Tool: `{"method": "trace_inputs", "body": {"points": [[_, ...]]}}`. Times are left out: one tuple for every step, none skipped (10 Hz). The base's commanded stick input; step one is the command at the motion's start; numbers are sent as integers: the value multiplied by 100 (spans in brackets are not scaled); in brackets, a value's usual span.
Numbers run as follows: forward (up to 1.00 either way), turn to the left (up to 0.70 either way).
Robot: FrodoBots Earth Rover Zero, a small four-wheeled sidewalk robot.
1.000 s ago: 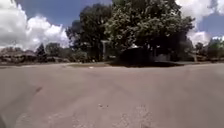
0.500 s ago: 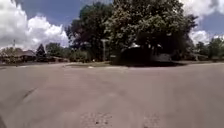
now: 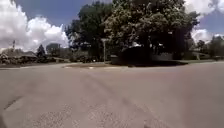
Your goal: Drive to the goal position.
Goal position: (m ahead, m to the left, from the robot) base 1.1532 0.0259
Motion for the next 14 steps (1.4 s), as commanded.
{"method": "trace_inputs", "body": {"points": [[70,0],[70,0],[70,0],[70,0],[70,0],[70,0],[70,0],[70,2],[70,22],[70,35],[70,35],[70,35],[70,35],[70,35]]}}
